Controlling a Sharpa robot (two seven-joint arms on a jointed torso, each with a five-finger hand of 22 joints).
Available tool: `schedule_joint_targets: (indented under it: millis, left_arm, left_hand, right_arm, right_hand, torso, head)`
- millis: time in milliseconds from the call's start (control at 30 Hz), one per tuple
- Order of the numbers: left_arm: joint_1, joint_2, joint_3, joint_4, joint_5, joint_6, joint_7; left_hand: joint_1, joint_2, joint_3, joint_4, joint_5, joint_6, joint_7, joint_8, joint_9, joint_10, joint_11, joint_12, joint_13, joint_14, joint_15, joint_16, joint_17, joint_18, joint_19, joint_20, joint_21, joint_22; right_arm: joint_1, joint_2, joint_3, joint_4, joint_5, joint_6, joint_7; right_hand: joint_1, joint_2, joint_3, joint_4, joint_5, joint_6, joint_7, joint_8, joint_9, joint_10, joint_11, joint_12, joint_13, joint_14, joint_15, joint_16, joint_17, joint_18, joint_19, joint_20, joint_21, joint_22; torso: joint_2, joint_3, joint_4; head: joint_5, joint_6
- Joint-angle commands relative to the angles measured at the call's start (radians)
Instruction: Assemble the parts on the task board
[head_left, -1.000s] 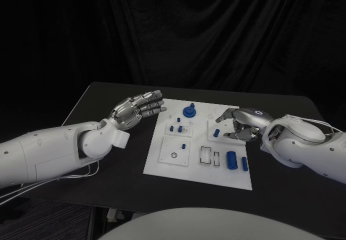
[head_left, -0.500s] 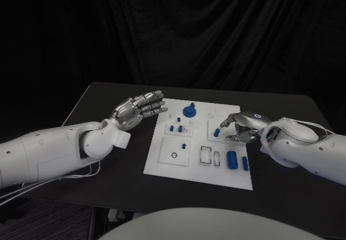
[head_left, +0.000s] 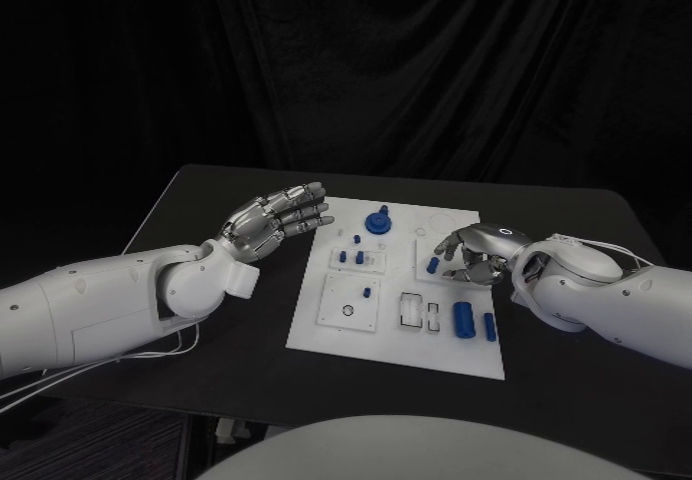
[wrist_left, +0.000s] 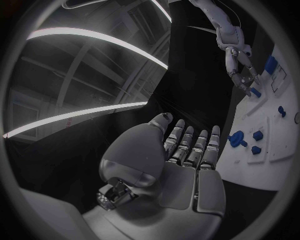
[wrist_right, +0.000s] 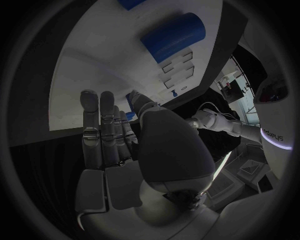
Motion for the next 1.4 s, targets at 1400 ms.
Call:
schedule_joint_targets:
  millis: [1400]
  left_arm:
    - [-0.03, 0.001, 0.001, -0.008, 0.0, 0.028, -0.005]
  left_hand:
    - [-0.025, 0.001, 0.043, -0.004, 0.007, 0.021, 0.016, 0.014, 0.003, 0.012, 0.015, 0.02, 0.003, 0.007, 0.008, 0.02, 0.002, -0.014, 0.006, -0.001, 0.002, -0.007]
  right_arm:
    - [-0.019, 0.068, 0.002, -0.06, 0.054, -0.084, 0.062]
  right_hand:
    - [0.036, 0.023, 0.097, -0.029, 0.145, 0.226, -0.045, 0.075, 0.095, 0.171, -0.052, 0.02, 0.064, 0.117, -0.047, 0.117, 0.114, -0.068, 0.144, -0.042, 0.385, 0.119]
  torso:
    - [-0.003, -0.0018, -0.0023]
  head:
    - [0.003, 0.0]
